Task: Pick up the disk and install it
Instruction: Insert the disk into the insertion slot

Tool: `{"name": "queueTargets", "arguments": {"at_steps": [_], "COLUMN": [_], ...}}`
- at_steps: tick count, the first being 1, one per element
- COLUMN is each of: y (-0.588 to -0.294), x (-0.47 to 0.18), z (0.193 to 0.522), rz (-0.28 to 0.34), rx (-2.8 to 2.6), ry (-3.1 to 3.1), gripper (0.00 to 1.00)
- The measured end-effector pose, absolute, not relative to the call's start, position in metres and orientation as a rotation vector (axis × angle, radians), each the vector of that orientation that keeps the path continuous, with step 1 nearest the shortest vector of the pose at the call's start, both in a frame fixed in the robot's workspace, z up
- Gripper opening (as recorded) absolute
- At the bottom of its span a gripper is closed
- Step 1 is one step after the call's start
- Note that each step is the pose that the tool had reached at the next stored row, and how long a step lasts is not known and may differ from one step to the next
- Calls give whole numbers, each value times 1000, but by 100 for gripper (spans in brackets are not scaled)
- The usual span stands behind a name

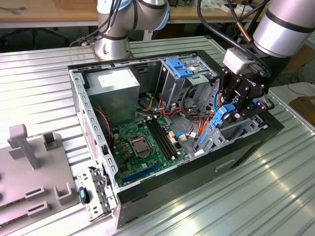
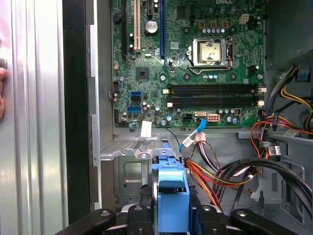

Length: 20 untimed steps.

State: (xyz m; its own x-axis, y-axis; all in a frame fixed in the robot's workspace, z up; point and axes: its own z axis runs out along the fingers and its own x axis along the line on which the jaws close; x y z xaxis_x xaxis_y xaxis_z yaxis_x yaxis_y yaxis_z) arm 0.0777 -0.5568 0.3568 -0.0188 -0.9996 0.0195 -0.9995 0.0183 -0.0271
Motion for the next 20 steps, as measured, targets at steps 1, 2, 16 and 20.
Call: {"name": "queueTargets", "arguments": {"at_steps": [1,2,16,20], "y": [-557,-557,-557,-557], "x": [78,78,78,78], "z": [357,356,357,357], "rz": [-52,-51,-52,-52], "rx": [-2197,-2196,-2197,-2197], "ry": [2238,2237,2238,2238], "gripper": [37,37,43,18]}}
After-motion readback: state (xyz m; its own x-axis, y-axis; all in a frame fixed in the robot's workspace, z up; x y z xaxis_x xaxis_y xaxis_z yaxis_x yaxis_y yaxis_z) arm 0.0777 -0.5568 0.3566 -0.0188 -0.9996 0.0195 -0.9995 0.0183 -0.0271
